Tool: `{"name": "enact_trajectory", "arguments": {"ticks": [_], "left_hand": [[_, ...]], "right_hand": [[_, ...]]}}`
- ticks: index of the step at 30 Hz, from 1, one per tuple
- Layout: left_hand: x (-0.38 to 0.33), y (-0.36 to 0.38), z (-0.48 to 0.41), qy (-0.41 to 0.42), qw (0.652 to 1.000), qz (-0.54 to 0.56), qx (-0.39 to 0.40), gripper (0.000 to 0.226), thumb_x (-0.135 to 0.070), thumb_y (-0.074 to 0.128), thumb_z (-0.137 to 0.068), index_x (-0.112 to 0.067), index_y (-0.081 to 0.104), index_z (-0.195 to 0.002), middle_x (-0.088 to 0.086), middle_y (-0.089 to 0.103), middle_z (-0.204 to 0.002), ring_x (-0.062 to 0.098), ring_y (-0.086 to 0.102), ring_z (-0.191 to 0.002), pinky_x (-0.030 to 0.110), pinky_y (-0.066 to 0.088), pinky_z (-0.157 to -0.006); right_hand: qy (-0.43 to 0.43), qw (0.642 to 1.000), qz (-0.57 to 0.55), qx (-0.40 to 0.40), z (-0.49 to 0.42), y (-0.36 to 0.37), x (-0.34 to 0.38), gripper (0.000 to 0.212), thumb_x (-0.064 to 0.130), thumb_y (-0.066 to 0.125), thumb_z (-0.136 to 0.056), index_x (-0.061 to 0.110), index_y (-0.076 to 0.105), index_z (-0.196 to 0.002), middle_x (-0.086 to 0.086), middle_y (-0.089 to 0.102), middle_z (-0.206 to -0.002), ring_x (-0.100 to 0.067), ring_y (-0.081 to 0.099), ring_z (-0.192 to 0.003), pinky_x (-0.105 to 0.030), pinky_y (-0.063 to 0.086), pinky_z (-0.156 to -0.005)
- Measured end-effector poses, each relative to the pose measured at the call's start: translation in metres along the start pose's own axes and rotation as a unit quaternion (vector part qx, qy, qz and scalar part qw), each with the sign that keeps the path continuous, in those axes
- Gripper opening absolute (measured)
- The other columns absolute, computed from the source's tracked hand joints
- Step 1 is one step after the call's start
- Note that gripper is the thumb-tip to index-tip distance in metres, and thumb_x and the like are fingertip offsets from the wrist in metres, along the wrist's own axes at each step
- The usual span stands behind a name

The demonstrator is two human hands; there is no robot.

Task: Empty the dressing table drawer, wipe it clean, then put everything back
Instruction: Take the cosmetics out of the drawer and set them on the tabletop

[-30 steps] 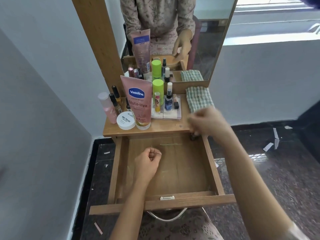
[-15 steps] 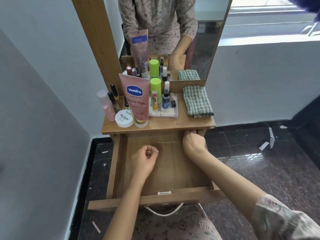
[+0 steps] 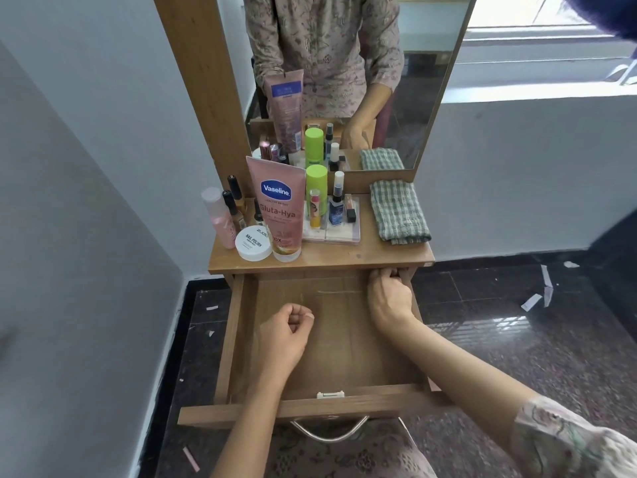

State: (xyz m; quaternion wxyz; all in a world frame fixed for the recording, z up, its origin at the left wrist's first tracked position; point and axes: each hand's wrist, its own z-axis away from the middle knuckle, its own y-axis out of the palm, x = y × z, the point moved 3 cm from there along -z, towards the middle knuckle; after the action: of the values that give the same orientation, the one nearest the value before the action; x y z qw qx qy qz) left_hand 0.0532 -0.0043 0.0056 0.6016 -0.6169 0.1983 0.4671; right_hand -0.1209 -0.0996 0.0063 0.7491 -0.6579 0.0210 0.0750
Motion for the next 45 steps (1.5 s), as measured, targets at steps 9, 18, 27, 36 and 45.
{"name": "enact_trajectory", "arguments": {"ticks": [9,18,27,36,45], "left_hand": [[-0.003,0.001,-0.001,0.001,1.0,-0.012,0.01,0.005,-0.026,0.062,-0.09,-0.028,0.063,-0.087,-0.016,0.063,-0.081,-0.001,0.059,-0.078,0.019,0.052,-0.071],[-0.012,0.002,0.003,-0.008,1.0,0.019,0.007,0.006,-0.027,0.061,-0.091,-0.025,0.066,-0.09,-0.013,0.064,-0.082,-0.001,0.058,-0.077,0.007,0.042,-0.06],[-0.021,-0.001,0.011,-0.016,0.999,0.038,0.004,0.008,-0.025,0.06,-0.091,-0.021,0.067,-0.091,-0.012,0.064,-0.081,-0.002,0.057,-0.072,-0.001,0.038,-0.056],[-0.02,-0.001,0.01,-0.024,0.999,0.027,0.009,0.008,-0.026,0.06,-0.091,-0.022,0.067,-0.092,-0.012,0.064,-0.083,-0.002,0.056,-0.073,-0.003,0.036,-0.058],[-0.018,0.001,0.009,-0.018,1.0,0.015,0.01,0.007,-0.027,0.06,-0.091,-0.023,0.066,-0.092,-0.014,0.064,-0.084,-0.002,0.056,-0.075,-0.003,0.036,-0.057]], "right_hand": [[-0.058,0.996,-0.039,-0.059,0.036,-0.031,0.002,0.017,0.0,0.071,-0.066,0.004,0.06,-0.079,-0.012,0.058,-0.07,-0.022,0.064,-0.047,-0.02,0.028,-0.031],[-0.155,0.899,-0.351,-0.21,0.025,-0.132,-0.019,0.009,0.014,0.055,-0.089,0.014,0.057,-0.098,-0.004,0.055,-0.089,-0.018,0.054,-0.074,-0.03,0.049,-0.065],[-0.15,0.898,-0.37,-0.183,-0.024,-0.13,-0.005,0.026,0.009,0.051,-0.086,0.015,0.06,-0.111,-0.009,0.056,-0.099,-0.025,0.055,-0.085,-0.042,0.05,-0.077],[-0.143,0.899,-0.37,-0.187,-0.028,-0.127,0.0,0.032,0.009,0.051,-0.088,0.014,0.053,-0.12,-0.01,0.055,-0.105,-0.022,0.053,-0.081,-0.03,0.043,-0.072],[-0.094,0.872,-0.422,-0.229,-0.016,-0.118,-0.024,0.031,0.01,0.056,-0.089,0.008,0.051,-0.12,-0.003,0.052,-0.102,-0.017,0.053,-0.087,-0.025,0.043,-0.073]]}}
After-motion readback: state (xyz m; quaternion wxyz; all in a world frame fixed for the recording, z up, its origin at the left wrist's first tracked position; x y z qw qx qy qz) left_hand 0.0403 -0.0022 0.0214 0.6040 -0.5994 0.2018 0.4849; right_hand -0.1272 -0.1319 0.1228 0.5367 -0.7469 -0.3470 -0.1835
